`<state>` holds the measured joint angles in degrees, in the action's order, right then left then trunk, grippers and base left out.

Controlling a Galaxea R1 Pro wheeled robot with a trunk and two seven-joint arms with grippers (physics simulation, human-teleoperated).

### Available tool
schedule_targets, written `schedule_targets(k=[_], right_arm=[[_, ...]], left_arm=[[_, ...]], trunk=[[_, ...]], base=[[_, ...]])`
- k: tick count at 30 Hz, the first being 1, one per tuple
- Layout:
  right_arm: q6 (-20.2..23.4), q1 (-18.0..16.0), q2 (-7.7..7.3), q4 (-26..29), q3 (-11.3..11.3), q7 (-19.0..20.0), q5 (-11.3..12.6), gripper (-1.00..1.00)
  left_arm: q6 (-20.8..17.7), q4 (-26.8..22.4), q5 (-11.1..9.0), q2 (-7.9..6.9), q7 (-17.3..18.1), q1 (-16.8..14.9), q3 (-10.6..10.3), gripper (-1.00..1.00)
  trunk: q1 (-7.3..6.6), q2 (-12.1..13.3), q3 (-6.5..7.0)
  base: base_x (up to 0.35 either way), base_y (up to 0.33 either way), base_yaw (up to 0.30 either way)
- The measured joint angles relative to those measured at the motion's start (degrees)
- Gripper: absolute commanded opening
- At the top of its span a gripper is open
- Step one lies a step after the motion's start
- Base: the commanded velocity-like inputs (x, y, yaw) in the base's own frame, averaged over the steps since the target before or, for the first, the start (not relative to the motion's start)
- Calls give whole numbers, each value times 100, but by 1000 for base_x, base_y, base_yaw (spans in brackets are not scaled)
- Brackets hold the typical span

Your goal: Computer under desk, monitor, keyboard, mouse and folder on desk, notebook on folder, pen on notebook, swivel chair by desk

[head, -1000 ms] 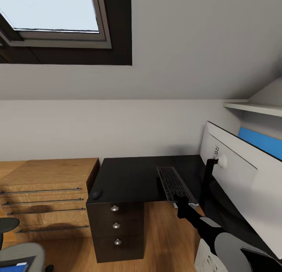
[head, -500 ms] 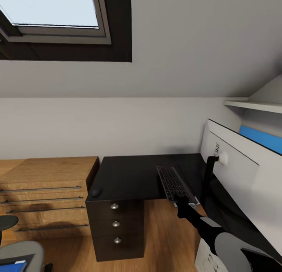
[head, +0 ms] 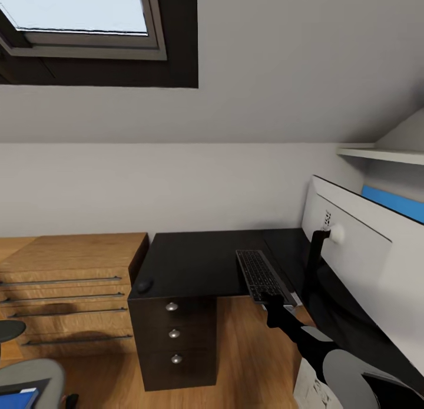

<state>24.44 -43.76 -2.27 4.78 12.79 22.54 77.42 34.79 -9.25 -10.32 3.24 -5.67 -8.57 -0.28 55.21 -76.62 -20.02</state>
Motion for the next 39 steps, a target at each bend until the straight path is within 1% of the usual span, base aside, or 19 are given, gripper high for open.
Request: schedule_targets(k=[4,7,24,39], right_arm=[[29,-5,1,15,-21,19,86,-100],[26,-2,1,13,-26,86,73,-100],[25,-7,0,13,-19,78,66,-100],[25,-4,0,19,-2,77,55,-100]], left_arm=[[0,0,1,0,0,0,0,100],[-2,0,-1,0,0,0,0,100],[-3,0,-1,-8,0,0,-1,100],[-6,1,-1,-9,0,1,0,100]], trunk=[[88,-161,-71],[154,-281,-125],[154,-283,-125],[154,-283,-125]], base=[[0,0,0],[0,0,0],[1,0,0],[40,0,0]])
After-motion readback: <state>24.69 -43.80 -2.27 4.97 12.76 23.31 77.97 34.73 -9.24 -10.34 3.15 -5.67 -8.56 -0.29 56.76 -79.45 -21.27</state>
